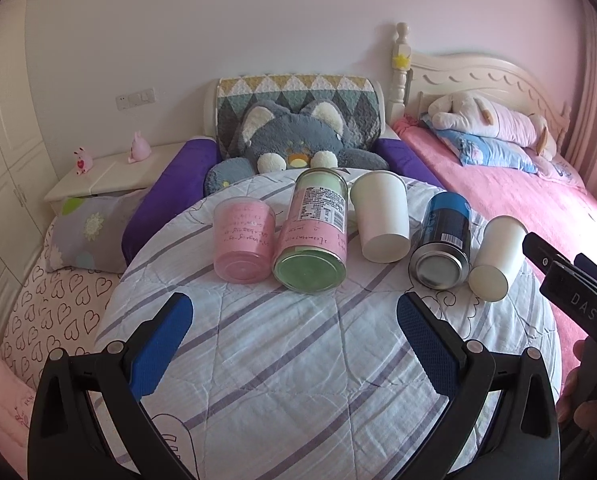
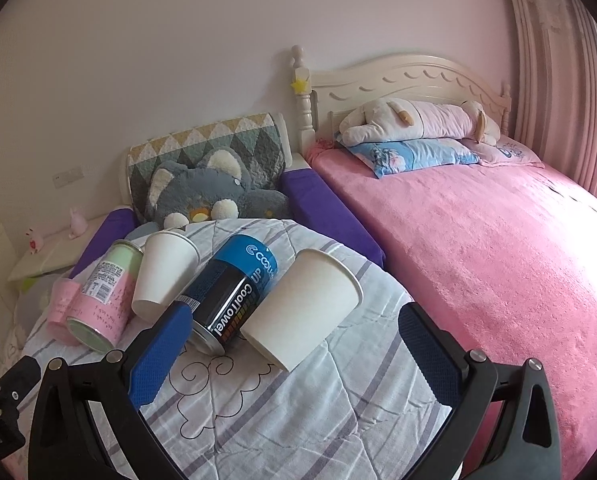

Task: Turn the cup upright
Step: 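Move the right gripper toward the white paper cup lying on its side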

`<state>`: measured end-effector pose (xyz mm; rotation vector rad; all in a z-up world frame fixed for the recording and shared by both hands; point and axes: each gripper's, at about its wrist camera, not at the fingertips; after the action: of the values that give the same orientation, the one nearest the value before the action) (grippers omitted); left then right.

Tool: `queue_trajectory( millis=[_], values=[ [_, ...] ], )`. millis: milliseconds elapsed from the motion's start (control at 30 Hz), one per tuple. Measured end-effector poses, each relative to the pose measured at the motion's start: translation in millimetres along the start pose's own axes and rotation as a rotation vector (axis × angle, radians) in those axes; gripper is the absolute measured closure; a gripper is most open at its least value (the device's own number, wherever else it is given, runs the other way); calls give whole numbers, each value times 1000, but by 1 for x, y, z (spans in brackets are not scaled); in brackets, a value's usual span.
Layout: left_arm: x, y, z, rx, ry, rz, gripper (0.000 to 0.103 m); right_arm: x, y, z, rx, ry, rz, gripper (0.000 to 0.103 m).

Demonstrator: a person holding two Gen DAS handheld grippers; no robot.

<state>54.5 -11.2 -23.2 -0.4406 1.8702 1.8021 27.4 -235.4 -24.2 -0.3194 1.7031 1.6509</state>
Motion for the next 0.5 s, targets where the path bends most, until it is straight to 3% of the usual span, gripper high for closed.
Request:
queue_trajectory(
  millis=[500],
  values=[
    [-9,5,-8,-12,-6,-42,0,0,-2,-3,-8,-14,8,0]
  ],
)
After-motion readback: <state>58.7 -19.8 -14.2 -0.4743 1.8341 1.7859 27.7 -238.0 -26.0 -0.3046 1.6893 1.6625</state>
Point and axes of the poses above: each gripper's, at about its wrist camera, not at the fingertips, and y roughly against the way its jaws point, z to its left, x to its underside, and after that the axes turned 15 degrees about z, right-handed
